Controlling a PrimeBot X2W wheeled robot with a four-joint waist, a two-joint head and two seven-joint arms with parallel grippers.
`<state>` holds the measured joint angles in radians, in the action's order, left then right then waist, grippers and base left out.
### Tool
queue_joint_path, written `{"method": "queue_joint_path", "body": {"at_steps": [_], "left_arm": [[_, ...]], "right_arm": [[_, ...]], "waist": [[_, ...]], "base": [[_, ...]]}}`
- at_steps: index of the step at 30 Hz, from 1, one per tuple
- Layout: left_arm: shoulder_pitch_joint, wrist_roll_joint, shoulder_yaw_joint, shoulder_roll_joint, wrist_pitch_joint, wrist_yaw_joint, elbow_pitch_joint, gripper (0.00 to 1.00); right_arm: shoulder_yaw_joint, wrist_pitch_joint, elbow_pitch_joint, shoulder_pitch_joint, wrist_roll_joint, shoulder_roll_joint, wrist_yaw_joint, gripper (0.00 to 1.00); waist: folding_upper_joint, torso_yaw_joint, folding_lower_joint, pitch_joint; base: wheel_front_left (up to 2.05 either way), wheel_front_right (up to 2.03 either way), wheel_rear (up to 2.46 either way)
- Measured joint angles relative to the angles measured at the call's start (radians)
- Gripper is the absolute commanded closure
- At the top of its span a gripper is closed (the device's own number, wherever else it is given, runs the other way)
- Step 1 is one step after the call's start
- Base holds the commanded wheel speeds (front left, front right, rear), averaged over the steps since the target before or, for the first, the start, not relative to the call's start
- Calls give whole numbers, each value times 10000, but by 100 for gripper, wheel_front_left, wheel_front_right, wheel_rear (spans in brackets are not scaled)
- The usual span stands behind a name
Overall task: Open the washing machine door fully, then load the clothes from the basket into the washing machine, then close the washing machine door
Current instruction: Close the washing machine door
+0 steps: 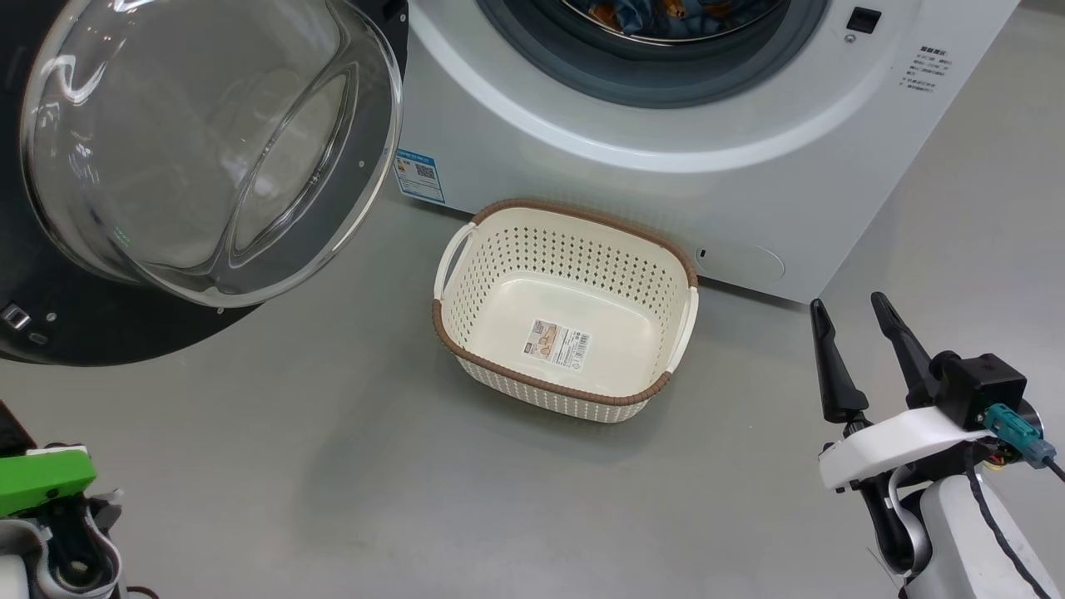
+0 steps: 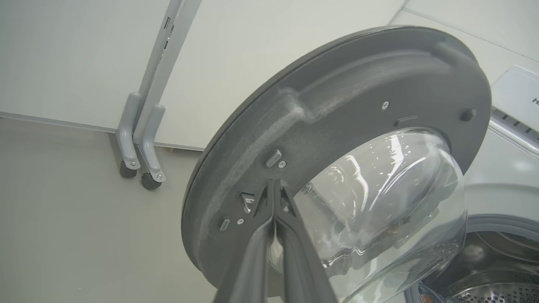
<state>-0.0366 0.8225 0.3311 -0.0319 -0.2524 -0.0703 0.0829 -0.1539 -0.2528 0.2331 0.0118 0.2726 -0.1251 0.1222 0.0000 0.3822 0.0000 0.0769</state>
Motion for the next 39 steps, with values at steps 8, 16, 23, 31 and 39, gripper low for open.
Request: {"method": "queue_joint_path", "body": {"at_steps": [8, 16, 23, 31, 39], "left_arm": [[426, 1354, 988, 54, -44, -186, 136, 100], [1017, 2445, 1406, 88, -36, -351, 711, 100], [1901, 3553, 2127, -765, 451, -364, 1070, 100], [2860, 4826, 2562, -1919, 1850, -355, 1939, 100], [3006, 5327, 2901, -2922, 3010, 197, 2838, 100]], "right_arm": [[17, 0, -6, 5, 2, -19, 0, 0], [19, 0, -12, 11, 12, -36, 0, 0], [12, 0, -25, 32, 12, -69, 0, 0], [44, 0, -27, 48, 92, -153, 0, 0], [-96, 0, -23, 62, 134, -288, 0, 0]], "waist": [[0, -10, 0, 49], [0, -36, 0, 87], [0, -115, 0, 115], [0, -264, 0, 145], [0, -428, 0, 202]], "base": [[0, 0, 0], [0, 0, 0], [0, 0, 0], [0, 0, 0], [0, 0, 0]]}}
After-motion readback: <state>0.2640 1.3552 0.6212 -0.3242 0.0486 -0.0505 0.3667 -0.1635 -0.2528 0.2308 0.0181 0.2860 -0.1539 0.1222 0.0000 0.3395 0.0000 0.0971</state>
